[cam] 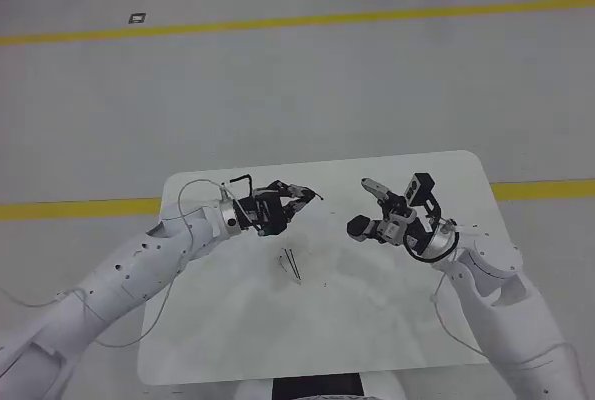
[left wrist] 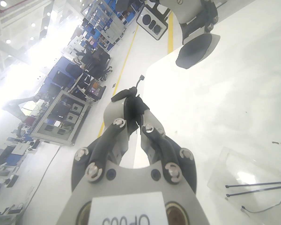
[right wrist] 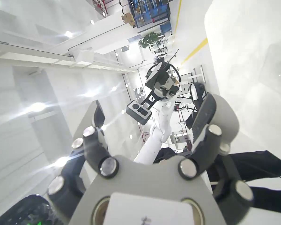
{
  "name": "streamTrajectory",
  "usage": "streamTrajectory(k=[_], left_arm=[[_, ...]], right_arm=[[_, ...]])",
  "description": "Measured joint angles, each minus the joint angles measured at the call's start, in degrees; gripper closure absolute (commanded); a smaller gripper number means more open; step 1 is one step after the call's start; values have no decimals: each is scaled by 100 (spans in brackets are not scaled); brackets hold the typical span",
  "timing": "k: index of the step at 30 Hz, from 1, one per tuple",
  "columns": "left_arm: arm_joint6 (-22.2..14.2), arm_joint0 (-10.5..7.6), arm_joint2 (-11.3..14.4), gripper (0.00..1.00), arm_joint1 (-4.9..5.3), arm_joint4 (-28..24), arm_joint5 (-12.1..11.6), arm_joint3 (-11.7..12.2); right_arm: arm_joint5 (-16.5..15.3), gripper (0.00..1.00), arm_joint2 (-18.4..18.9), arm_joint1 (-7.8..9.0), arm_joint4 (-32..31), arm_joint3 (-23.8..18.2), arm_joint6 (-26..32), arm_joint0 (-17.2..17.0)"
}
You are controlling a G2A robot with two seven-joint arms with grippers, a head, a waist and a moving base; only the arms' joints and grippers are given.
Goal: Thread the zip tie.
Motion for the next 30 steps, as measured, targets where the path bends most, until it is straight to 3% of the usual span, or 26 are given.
streamTrajectory(k=[5, 16, 22, 29, 30], left_arm=[[-2, 3, -3, 100, 0, 0, 0, -1], [-3, 3, -3, 100, 0, 0, -1, -1], [-3, 3, -3, 100, 0, 0, -1, -1], [-2, 3, -3, 100, 0, 0, -1, -1], [-2, 3, -3, 100, 0, 0, -1, -1]], right_arm=[[0, 0, -66, -8, 83, 18, -60, 0], [0, 0, -543, -52, 690, -30, -484, 404], [-28, 0, -550, -53, 665, -46, -499, 397], [-267, 0, -845, -86, 351, -18, -621, 534], [-289, 22, -878, -91, 321, 10, -644, 555]])
